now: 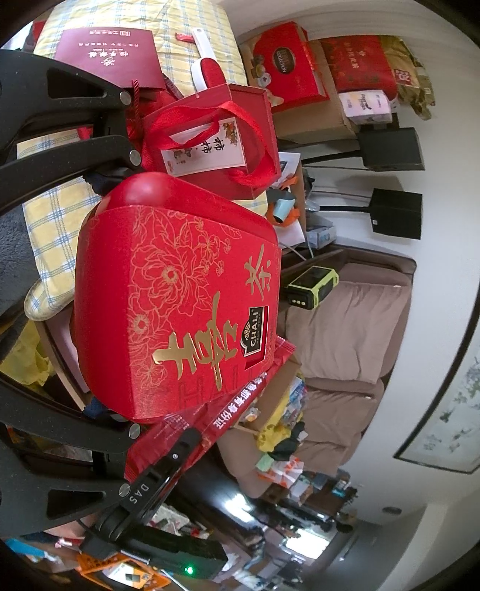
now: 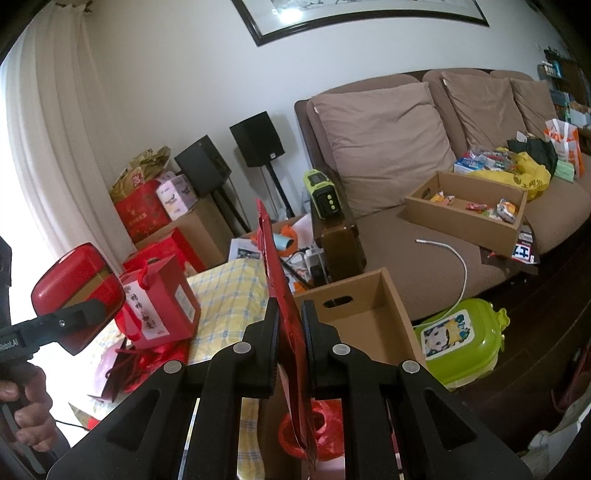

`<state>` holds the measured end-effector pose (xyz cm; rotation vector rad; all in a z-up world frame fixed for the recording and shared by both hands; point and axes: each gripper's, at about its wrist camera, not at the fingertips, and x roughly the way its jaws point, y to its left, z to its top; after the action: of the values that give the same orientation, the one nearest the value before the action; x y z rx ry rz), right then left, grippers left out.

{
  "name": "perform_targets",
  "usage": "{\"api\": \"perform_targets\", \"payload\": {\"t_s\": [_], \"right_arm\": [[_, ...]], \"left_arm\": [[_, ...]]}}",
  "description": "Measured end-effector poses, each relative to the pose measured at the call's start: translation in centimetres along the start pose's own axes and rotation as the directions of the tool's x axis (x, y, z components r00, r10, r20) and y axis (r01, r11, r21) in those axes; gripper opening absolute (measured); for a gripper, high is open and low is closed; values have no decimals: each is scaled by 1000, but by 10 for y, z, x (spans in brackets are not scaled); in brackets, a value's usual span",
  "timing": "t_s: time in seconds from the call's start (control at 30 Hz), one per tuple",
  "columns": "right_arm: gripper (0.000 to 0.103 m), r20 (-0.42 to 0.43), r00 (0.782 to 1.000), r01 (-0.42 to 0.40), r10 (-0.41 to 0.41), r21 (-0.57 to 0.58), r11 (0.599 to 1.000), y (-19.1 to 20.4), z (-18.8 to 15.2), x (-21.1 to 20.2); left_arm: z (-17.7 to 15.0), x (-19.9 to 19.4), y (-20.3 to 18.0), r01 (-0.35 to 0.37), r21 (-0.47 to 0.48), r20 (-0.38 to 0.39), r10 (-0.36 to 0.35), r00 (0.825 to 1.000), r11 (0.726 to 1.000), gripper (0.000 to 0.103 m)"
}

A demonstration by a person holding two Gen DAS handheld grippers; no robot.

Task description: Organize objects

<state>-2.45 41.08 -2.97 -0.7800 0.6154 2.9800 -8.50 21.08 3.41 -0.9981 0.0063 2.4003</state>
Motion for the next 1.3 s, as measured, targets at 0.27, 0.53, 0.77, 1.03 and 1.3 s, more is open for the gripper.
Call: {"api": "perform_targets", "payload": {"t_s": [0.27,0.53,0.77,1.03,1.3], "right_arm": [[11,0,1000,0,0,-1,1000,0,0,1],[11,-2,1000,4,-4,13,1000,-5,0,1],[11,-7,1000,1,-1,28,1000,-10,-1,3],[11,-17,1000,-9,10,42,999,-14,-3,5],[11,-20,1000,-10,12,73,997,-21,-5,8]], "left_arm": [[-6,9,1,-6,-2,-12,6,1000,1000,79],[-13,20,-1,-13,8,-49,13,999,1000,79],[-17,25,-2,-15,12,-64,16,998,1000,79],[-17,30,-1,-20,10,-76,21,997,1000,79],[-17,36,-6,-5,9,-92,6,996,1000,79]]}}
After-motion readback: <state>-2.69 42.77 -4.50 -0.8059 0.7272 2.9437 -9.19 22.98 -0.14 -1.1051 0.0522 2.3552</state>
